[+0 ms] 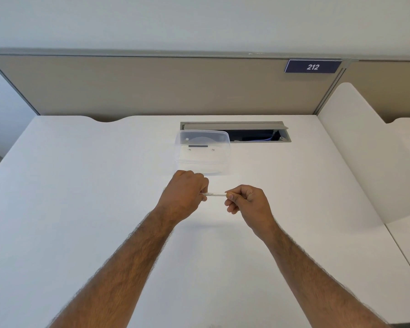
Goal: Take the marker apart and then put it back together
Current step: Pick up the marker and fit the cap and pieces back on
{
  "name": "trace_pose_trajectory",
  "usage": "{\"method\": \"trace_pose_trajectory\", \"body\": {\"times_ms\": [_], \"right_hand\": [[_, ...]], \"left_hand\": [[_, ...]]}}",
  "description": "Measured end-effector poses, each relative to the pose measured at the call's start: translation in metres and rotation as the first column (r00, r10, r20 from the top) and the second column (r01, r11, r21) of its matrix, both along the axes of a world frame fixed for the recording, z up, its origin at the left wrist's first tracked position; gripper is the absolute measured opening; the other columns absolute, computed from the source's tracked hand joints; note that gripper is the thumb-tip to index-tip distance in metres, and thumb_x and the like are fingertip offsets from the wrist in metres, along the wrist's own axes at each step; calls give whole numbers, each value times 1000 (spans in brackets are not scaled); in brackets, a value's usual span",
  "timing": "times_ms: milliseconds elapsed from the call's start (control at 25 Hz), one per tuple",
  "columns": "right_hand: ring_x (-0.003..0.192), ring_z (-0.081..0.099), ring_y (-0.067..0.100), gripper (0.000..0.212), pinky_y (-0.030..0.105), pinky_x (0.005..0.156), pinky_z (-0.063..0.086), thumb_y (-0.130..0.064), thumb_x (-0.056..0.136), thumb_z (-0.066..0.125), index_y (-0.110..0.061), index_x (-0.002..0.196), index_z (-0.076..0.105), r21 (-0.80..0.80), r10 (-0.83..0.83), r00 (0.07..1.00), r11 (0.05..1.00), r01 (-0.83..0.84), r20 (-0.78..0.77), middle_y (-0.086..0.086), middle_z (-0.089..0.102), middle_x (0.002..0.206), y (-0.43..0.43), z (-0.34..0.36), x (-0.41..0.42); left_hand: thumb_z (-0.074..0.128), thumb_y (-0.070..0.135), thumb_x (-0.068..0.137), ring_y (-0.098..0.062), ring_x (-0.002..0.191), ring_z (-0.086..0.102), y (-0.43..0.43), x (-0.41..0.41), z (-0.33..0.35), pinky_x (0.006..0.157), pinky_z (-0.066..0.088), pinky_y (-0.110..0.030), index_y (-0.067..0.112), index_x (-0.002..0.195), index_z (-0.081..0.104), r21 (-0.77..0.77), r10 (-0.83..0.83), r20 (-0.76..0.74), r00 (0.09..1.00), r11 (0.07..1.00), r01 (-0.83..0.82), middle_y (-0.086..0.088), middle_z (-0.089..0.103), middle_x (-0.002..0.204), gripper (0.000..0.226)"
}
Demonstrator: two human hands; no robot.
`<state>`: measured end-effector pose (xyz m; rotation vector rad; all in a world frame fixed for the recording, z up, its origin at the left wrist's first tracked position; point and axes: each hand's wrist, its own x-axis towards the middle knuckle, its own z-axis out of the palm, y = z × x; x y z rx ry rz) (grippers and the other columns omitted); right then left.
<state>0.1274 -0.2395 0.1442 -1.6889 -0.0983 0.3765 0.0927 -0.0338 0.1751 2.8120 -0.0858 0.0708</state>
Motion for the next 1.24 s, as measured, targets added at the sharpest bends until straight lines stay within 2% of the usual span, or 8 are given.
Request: {"method": "trace_pose_trajectory", "body": {"times_ms": [200, 360, 600, 800, 960, 1080, 1160, 1240], "right_hand": [[58, 64, 19, 12, 30, 57, 51, -5, 94, 64, -4, 86, 73, -113, 66, 998, 991, -68, -22, 8, 73, 70, 0, 5, 2], [69, 65, 17, 13, 33, 65, 48, -17, 92, 68, -9, 84, 75, -279, 178, 984, 944, -173, -7, 14, 76, 83, 4, 13, 12], [65, 64, 14, 17, 26, 60, 44, -19, 94, 68, -4, 89, 75, -2, 190, 914, 979, -204, -358, 11, 77, 83, 19, 18, 28], [54, 57, 11, 10, 22, 51, 38, -15, 91, 72, -5, 89, 72, 207, 231, 775, 969, -133, -588, 6, 65, 68, 26, 8, 32], [51, 54, 10, 12, 20, 45, 43, -14, 89, 76, -4, 84, 71, 185, 156, 812, 981, -61, -562, 5, 65, 66, 29, -4, 34], [57, 59, 13, 14, 21, 50, 46, -16, 91, 75, -3, 88, 73, 124, 84, 861, 992, -25, -502, 9, 72, 75, 33, -14, 34], [60, 61, 15, 19, 23, 54, 48, -17, 92, 73, 2, 93, 74, 67, 58, 890, 997, -31, -452, 12, 75, 81, 36, -23, 34], [64, 63, 17, 24, 25, 58, 51, -17, 93, 71, 7, 96, 74, 11, 47, 913, 999, -47, -405, 14, 76, 83, 38, -33, 34]], "left_hand": [[73, 19, 85, -14, 78, 40, 4, 1, -5, 75, 33, -30, 30, 76, 56, 48, -53, 72, 996, 998, 50, 14, 55, 75, 22], [79, 20, 83, -19, 81, 47, 3, 0, -5, 69, 32, -29, 25, 86, 74, 107, -159, 153, 975, 984, 144, 6, 58, 87, 7], [75, 17, 90, -19, 73, 53, -13, -15, -5, 48, 38, -29, 25, 104, 74, -25, -232, 231, 945, 969, 244, 1, 53, 83, 17], [73, 11, 91, -18, 90, 60, -14, -25, -17, 55, 46, -26, 26, 109, 74, -61, -245, 256, 935, 961, 268, 5, 63, 99, 24], [56, 17, 101, -10, 94, 60, -18, -24, -37, 71, 52, -28, 31, 118, 68, -289, -49, 79, 996, 955, 70, 9, 66, 104, 25], [64, 18, 95, -9, 75, 69, -24, -17, -48, 67, 57, -26, 23, 101, 71, -704, 237, -199, 951, 641, -307, 5, 74, 88, 10], [70, 19, 91, -13, 66, 72, -27, -10, -55, 58, 57, -23, 19, 92, 73, -784, 320, -364, 875, 403, -473, -1, 77, 79, 3], [72, 18, 88, -14, 63, 72, -29, -3, -63, 56, 57, -22, 15, 90, 74, -781, 324, -438, 838, 324, -534, -1, 78, 77, 3]]}}
